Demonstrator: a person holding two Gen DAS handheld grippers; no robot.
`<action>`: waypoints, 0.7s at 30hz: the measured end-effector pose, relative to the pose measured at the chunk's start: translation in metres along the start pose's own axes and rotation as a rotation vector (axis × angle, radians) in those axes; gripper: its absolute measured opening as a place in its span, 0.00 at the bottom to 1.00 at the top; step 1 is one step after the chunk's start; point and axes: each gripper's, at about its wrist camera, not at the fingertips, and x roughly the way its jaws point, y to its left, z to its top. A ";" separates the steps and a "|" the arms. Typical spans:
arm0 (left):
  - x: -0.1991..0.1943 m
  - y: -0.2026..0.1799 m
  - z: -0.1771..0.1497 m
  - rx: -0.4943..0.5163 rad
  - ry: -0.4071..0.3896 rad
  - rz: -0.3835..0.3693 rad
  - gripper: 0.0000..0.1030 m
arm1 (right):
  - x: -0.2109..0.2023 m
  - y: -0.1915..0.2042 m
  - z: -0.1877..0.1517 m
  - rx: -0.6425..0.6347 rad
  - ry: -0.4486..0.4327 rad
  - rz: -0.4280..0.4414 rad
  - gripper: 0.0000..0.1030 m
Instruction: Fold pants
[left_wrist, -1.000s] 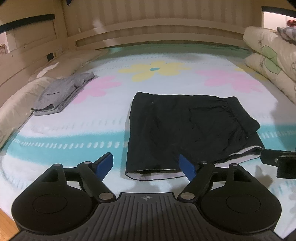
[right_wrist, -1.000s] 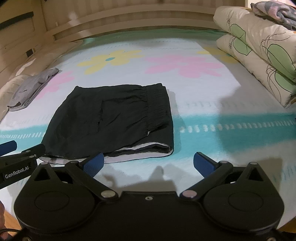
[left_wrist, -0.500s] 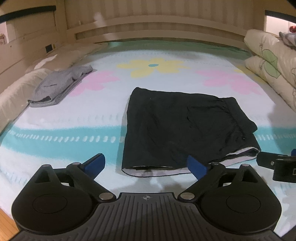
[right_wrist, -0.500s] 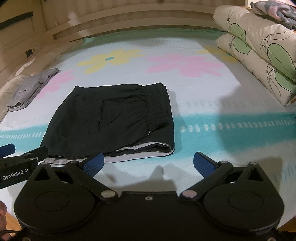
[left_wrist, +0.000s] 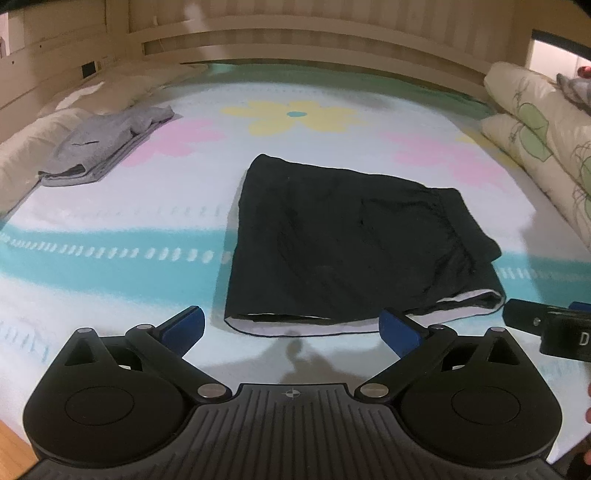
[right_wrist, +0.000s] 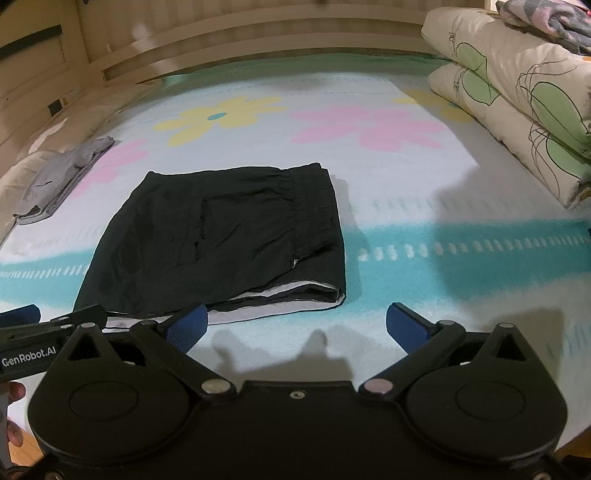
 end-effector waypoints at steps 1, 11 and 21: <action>0.001 0.000 0.000 0.001 0.002 0.003 0.99 | 0.000 0.000 0.000 -0.001 0.001 0.001 1.00; 0.009 0.003 0.000 -0.018 0.055 0.006 0.99 | 0.003 0.002 -0.001 -0.006 0.008 0.000 1.00; 0.009 0.003 0.000 -0.015 0.051 0.010 0.99 | 0.004 0.004 -0.001 -0.014 0.010 -0.001 1.00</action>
